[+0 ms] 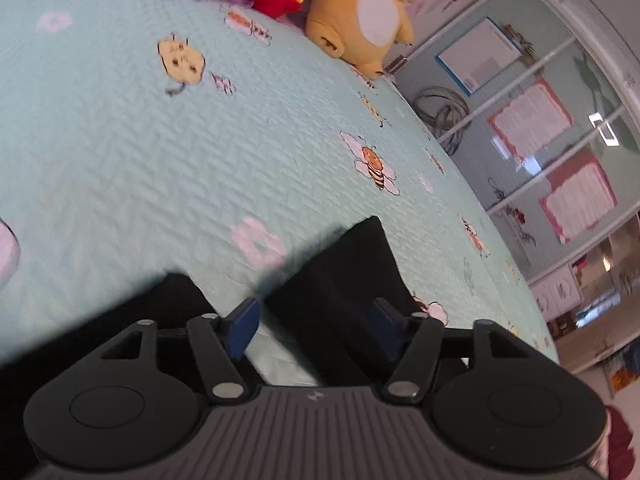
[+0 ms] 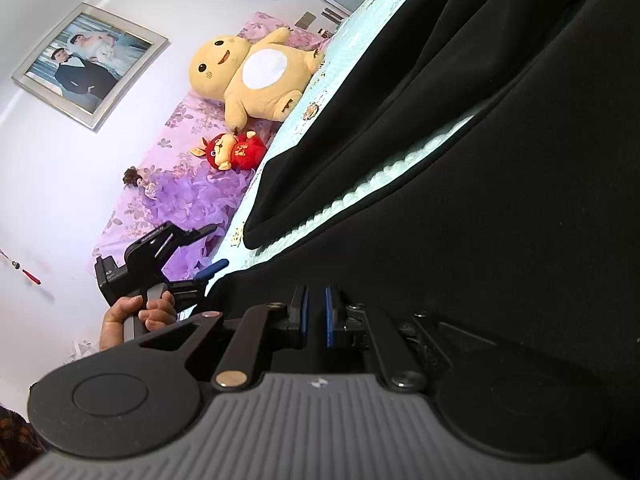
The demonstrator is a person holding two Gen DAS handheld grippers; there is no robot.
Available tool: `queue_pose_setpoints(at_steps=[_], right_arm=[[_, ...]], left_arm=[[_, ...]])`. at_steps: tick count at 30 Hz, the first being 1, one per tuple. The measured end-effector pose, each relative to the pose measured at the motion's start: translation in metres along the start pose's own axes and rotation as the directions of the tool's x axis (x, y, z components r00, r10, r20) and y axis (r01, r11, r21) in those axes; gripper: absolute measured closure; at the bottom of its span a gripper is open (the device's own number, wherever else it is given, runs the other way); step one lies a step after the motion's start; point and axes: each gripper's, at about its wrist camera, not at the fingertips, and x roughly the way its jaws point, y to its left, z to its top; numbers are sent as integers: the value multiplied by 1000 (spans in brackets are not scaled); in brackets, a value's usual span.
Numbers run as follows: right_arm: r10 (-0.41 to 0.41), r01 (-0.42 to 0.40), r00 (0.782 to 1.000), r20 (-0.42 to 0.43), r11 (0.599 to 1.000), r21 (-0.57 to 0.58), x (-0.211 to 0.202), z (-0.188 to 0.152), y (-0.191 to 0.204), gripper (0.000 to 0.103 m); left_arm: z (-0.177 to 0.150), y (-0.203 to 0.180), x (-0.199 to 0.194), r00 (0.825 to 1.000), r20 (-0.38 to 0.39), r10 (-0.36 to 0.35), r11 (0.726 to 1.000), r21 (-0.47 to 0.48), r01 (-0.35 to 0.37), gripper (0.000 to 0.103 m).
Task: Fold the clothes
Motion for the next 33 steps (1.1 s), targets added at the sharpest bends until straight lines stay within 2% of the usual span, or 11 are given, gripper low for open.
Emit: queue_pose_setpoints(at_steps=[4, 9, 10, 11, 15, 17, 18, 20, 23, 25, 33], right_arm=[[5, -5, 1000, 1, 1000, 1, 1, 0, -2, 96], [17, -17, 1000, 4, 1000, 6, 2, 1, -6, 95], [18, -18, 1000, 4, 1000, 7, 2, 1, -6, 95], [20, -20, 1000, 5, 1000, 9, 2, 1, -7, 95], [20, -20, 1000, 5, 1000, 8, 3, 1, -7, 95], [20, -20, 1000, 5, 1000, 9, 3, 1, -7, 95], [20, -20, 1000, 5, 1000, 9, 2, 0, -7, 95], [19, -19, 1000, 4, 1000, 9, 2, 0, -7, 95], [11, -11, 1000, -1, 1000, 1, 2, 0, -6, 95], [6, -6, 1000, -5, 1000, -3, 2, 0, -4, 95], [9, -9, 1000, -9, 1000, 3, 0, 1, -4, 94]], left_arm=[[-11, -4, 40, 991, -109, 80, 988, -120, -93, 39], [-14, -4, 53, 997, -22, 68, 978, -196, -71, 45], [-12, -6, 57, 998, -28, 60, 981, -184, -64, 61], [-9, -9, 61, 998, -36, 42, 986, -159, -48, 91], [17, -38, 56, 987, 3, -161, 987, -26, 161, 96], [34, -47, 34, 950, 81, -303, 953, 18, 302, 96], [39, -49, 27, 939, 120, -322, 946, 60, 317, 96], [44, -46, 31, 952, 156, -265, 962, 112, 250, 95], [51, -22, 76, 992, 68, -110, 990, 97, 103, 95], [46, -10, 100, 1000, -4, -27, 990, 135, 28, 96], [41, 15, 109, 999, -15, -45, 997, 65, 46, 91]])
